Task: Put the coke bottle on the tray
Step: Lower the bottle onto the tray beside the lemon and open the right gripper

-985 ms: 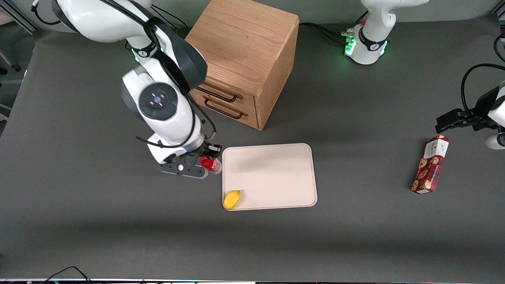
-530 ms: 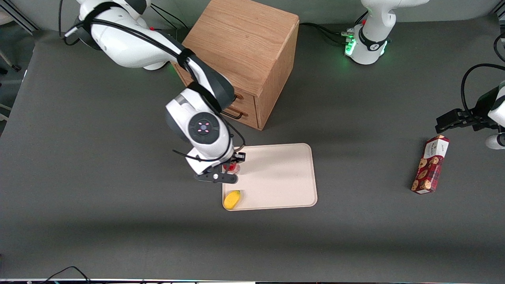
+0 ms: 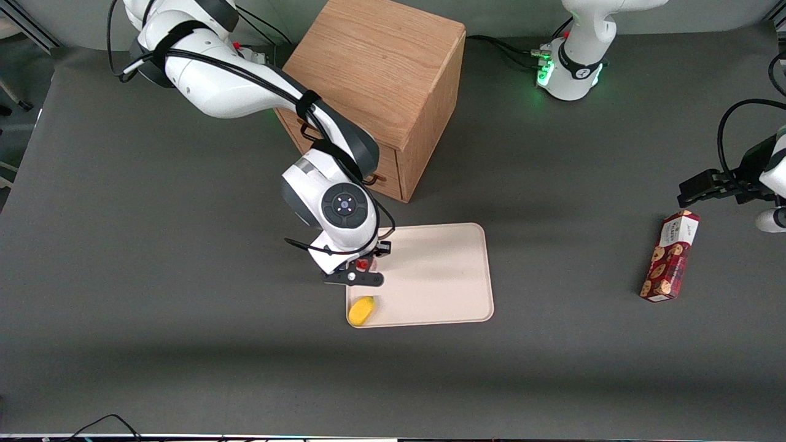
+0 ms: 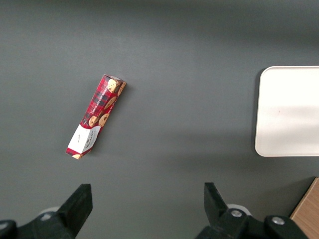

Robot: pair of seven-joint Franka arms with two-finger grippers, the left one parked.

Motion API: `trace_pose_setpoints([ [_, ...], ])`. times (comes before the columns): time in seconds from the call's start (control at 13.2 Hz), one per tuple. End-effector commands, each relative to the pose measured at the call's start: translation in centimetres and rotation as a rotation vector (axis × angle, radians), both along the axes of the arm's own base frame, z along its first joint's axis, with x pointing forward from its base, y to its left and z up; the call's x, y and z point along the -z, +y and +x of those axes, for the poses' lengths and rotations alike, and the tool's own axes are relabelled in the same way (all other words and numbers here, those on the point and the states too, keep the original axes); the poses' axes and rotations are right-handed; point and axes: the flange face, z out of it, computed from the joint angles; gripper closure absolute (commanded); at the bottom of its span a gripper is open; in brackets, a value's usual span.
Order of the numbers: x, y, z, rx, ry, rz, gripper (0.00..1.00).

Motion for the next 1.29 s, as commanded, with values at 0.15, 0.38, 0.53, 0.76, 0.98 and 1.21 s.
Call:
trace_pose_setpoints([
  [0.15, -0.6, 0.0, 0.5, 0.001, -0.045, -0.024, 0.0],
  [0.38, -1.4, -0.2, 0.7, -0.002, -0.055, -0.018, 0.0],
  [0.53, -3.2, -0.7, 1.1, -0.033, -0.073, -0.008, 0.0],
  [0.76, -8.4, -3.6, 2.4, -0.059, -0.116, 0.017, 0.0],
  [0.98, -15.1, -9.1, 3.7, -0.08, -0.098, 0.103, 0.0],
  [1.21, -19.9, -16.6, 2.7, -0.149, -0.074, 0.069, 0.0],
])
